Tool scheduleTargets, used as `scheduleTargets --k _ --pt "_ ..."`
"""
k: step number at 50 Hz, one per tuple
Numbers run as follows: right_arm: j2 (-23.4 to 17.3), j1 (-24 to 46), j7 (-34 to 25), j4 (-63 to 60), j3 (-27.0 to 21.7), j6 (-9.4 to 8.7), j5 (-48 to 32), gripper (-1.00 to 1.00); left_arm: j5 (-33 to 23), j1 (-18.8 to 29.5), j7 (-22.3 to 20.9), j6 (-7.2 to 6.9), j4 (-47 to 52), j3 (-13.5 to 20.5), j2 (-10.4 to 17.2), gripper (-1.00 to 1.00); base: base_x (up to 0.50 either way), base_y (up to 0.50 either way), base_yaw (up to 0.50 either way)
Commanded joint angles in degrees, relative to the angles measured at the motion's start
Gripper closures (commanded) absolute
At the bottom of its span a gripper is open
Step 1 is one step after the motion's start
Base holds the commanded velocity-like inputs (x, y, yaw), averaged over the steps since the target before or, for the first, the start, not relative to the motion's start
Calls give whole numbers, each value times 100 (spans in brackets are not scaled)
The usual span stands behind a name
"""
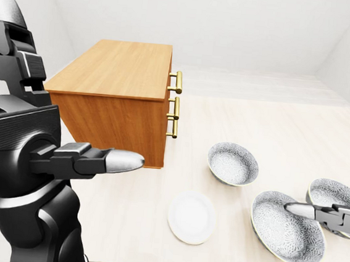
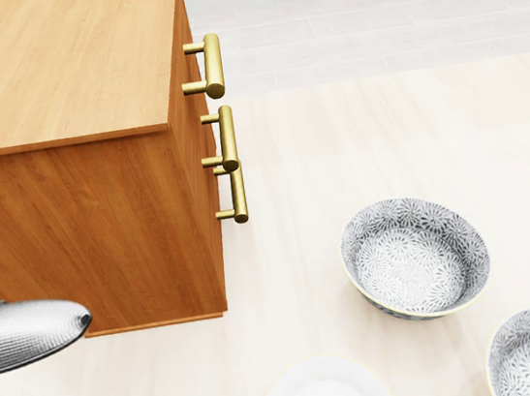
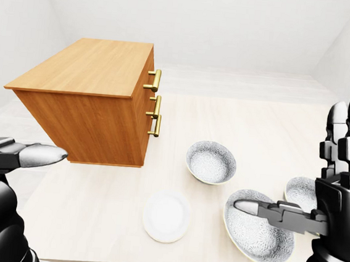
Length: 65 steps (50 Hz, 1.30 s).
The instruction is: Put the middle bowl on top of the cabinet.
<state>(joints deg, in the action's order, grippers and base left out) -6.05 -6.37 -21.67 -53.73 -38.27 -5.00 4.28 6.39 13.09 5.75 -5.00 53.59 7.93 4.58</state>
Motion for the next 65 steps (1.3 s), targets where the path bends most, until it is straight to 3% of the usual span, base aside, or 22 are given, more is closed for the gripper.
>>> scheduleTargets --k 1,8,22,30,37,40,53,65 --pt "77 -227 -385 323 -553 0 -244 -100 -19 9 -6 0 10 -11 22 -100 0 0 0" --pt "209 -371 -551 539 -819 0 -321 -100 -111 -171 17 0 -58 -216 -66 -100 0 0 0" --pt "146 -607 -993 851 -1656 0 -477 -100 -57 83 43 0 -62 -49 -44 -100 0 0 0" --pt "161 -691 -1298 1020 -1964 0 -626 -100 -72 135 70 0 -118 -196 -47 -100 0 0 0" --pt "51 -691 -1526 1082 -2311 0 -604 -100 -32 432 68 0 -182 -112 -14 -100 0 0 0" --pt "68 -707 -1565 1217 -2449 0 -639 -100 -103 266 77 0 -269 -267 -18 -100 0 0 0" --pt "115 -741 -1755 1483 -2757 0 -573 -100 -126 263 63 0 -337 -210 -69 -100 0 0 0" --pt "135 -751 -1748 1473 -2670 0 -620 -100 -138 428 142 0 -485 -215 -68 -100 0 0 0"
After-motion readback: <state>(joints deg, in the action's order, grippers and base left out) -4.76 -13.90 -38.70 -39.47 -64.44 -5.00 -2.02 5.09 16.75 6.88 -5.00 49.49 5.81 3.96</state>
